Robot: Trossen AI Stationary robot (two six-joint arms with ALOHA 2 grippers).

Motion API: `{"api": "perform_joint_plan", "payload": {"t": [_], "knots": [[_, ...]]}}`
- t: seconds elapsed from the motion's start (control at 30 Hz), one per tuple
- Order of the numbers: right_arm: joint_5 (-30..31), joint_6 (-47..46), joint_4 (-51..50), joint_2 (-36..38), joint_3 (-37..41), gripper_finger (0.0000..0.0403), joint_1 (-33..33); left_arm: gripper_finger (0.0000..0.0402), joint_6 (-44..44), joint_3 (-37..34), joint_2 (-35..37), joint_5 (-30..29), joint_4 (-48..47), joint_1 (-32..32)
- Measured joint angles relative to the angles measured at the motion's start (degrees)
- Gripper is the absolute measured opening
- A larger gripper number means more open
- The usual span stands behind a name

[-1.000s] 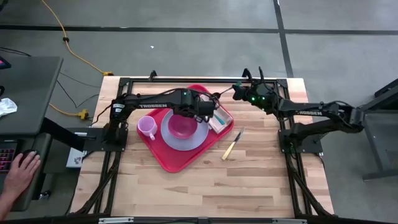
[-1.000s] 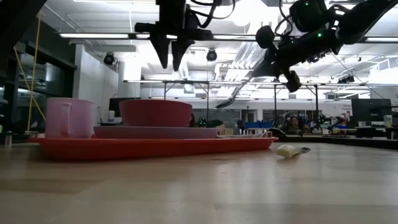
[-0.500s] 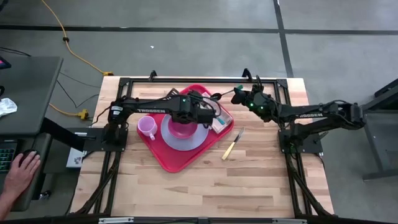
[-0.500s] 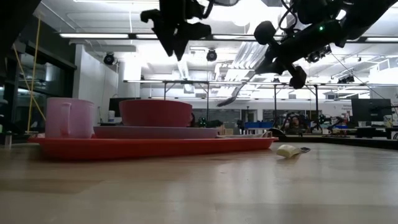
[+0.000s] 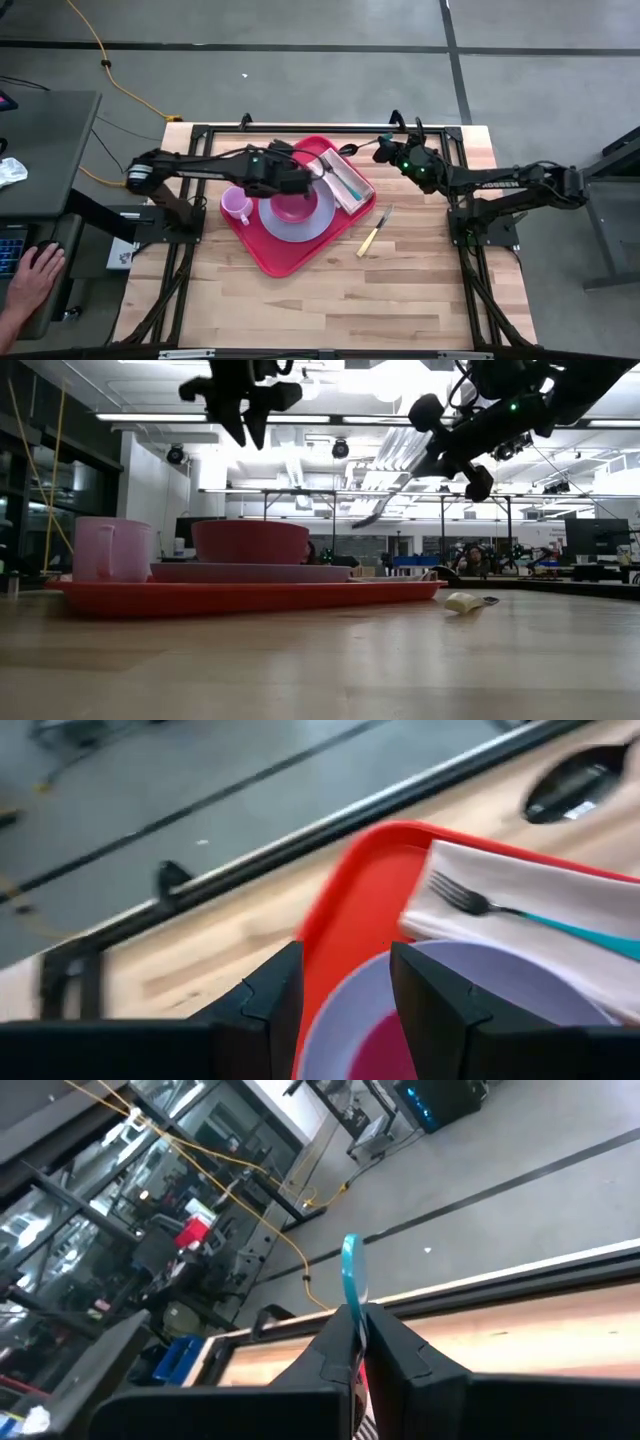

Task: Set up tray
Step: Put the blue spoon on top of the brown table napkin to the left of the blue fork on the red serving tray

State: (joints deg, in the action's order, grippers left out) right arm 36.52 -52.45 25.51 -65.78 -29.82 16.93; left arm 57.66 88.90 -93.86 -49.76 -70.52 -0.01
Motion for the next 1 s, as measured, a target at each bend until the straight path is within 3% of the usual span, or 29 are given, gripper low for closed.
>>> {"api": "perform_joint_plan", "payload": {"t": [0.13,0.3,0.47,0.7,1.0], "knots": [[1.9,-0.67,0.39,-0.04,0.0,0.0,-0.04,0.0179,-6.67,-8.14,4.91,3.03,11.67,-0.02],[4.51,-1.61,2.87,-0.67,0.0,0.0,-1.18,0.0179,-9.84,-14.14,9.7,4.18,15.75,-0.02],[11.13,-3.04,5.29,-2.96,0.0,0.0,-4.57,0.0179,-12.8,-20.99,14.56,7.47,21.52,-0.02],[18.88,-7.06,9.99,-8.48,0.0,0.0,-10.18,0.0179,-21.01,-29.95,20.37,13.89,35.98,-0.04],[24.84,-5.75,18.52,-17.46,-3.71,0.0,-14.94,0.0179,-27.68,-38.12,24.5,18.58,44.95,-0.54]]}}
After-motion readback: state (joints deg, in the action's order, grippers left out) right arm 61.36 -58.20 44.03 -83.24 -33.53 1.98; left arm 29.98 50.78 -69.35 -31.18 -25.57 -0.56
